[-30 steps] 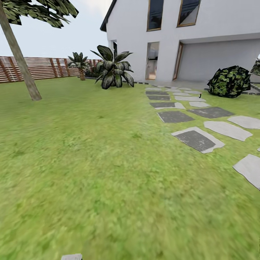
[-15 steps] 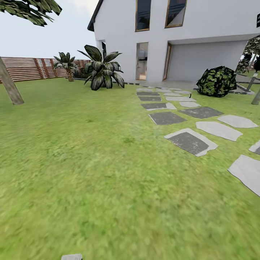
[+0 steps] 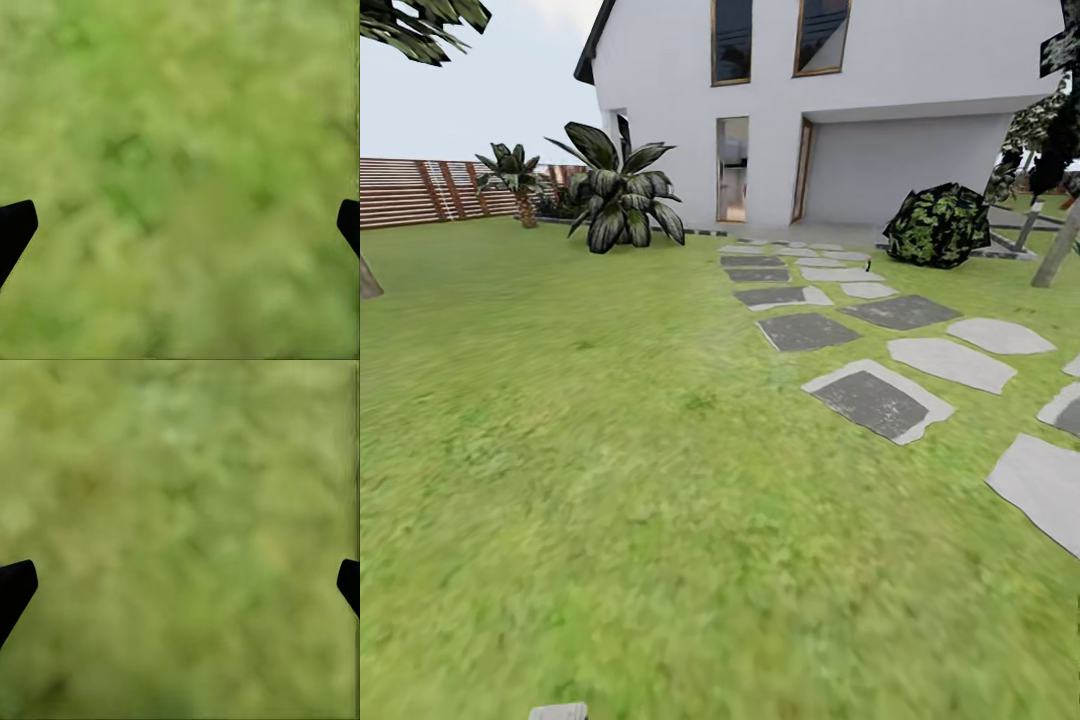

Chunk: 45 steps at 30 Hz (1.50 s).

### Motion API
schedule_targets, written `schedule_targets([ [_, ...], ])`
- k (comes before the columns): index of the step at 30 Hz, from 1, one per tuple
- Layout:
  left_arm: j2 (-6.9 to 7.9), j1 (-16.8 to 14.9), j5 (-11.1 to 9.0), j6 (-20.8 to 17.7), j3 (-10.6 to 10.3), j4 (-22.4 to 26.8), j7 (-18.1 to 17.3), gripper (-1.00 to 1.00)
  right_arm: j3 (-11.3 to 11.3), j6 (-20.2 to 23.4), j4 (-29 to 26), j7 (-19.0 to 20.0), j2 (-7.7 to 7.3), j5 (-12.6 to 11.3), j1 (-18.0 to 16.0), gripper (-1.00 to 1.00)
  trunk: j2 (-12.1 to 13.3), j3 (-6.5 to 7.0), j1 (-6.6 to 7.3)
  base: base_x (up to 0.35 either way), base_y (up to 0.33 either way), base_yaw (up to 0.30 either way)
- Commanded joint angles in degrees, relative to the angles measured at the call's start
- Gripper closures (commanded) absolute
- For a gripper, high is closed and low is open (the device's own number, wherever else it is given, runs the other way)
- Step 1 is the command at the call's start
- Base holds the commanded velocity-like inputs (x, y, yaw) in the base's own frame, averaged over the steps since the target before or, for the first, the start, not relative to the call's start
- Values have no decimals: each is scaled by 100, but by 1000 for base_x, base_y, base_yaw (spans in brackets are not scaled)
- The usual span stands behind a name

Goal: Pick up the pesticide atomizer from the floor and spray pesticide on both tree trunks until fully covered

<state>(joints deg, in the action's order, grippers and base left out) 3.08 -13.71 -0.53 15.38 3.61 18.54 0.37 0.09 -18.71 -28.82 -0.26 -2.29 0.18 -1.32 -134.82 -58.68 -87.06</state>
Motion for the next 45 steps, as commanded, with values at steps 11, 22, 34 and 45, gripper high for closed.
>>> schedule_targets([
  [11, 0, 0, -3, 0, 0, -2, 1, -100, 0, 3, -1, 0, 0, 0, 0, -100, 0, 0, 0, 343, 0, -262],
  [22, 0, 0, -2, 0, 0, 0, 1, -100, 0, 2, -1, 0, 0, 0, 0, -100, 0, 5, 0, 343, 0, -81],
  [34, 0, 0, 0, 0, 0, 0, -2, -100, 0, -1, 0, 0, 0, 0, 0, -100, 0, 75, 0, 343, 0, -182],
  [45, -1, 0, 1, 0, 0, 0, 0, -100, 9, 5, 7, 0, 8, 0, 0, -100, 0, 93, 0, 343, 0, -51],
])
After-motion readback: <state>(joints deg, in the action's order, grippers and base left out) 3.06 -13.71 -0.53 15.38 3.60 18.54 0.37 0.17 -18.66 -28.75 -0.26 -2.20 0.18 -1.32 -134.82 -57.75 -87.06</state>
